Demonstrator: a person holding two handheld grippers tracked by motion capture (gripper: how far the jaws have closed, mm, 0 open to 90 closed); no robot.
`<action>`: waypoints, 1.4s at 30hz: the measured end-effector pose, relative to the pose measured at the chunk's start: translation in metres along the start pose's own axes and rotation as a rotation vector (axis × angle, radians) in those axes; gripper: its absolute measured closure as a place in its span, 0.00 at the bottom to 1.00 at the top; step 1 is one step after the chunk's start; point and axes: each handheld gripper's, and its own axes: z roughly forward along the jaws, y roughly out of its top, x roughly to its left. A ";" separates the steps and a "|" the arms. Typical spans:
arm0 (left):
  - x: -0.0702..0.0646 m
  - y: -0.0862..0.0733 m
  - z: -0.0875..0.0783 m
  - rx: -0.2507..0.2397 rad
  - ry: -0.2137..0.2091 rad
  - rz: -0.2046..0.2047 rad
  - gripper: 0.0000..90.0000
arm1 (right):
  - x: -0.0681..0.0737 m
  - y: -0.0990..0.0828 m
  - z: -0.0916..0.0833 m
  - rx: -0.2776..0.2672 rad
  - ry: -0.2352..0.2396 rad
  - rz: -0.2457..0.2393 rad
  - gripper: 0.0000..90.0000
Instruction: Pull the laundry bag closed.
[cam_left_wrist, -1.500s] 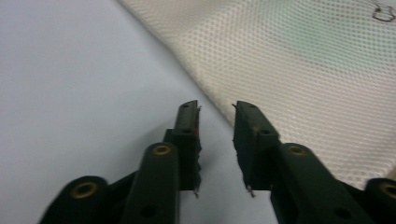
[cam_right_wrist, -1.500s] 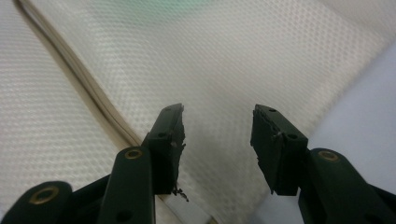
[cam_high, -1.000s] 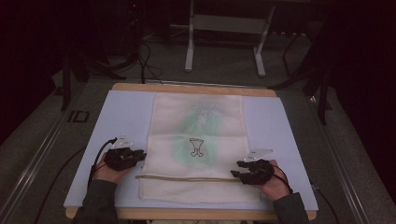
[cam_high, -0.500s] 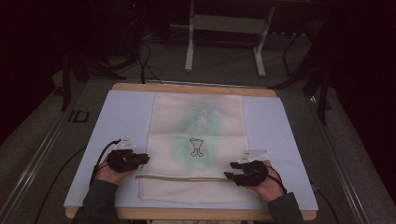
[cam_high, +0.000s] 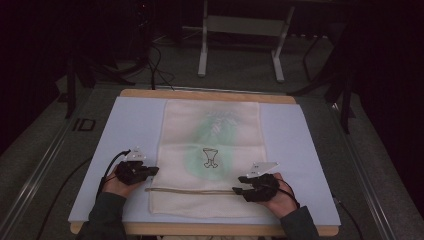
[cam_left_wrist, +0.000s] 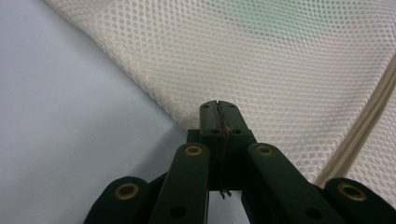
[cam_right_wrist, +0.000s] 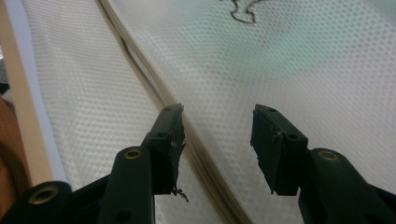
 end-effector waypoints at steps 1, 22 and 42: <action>0.000 0.000 0.000 0.000 0.000 0.000 1.00 | 0.000 0.000 0.000 0.000 0.000 0.000 0.60; 0.001 0.001 0.002 0.026 -0.015 0.046 1.00 | 0.036 0.046 0.043 0.022 0.095 -0.154 0.75; 0.007 0.000 0.002 0.017 -0.055 0.038 1.00 | 0.066 0.084 0.093 -0.001 0.158 -0.220 0.78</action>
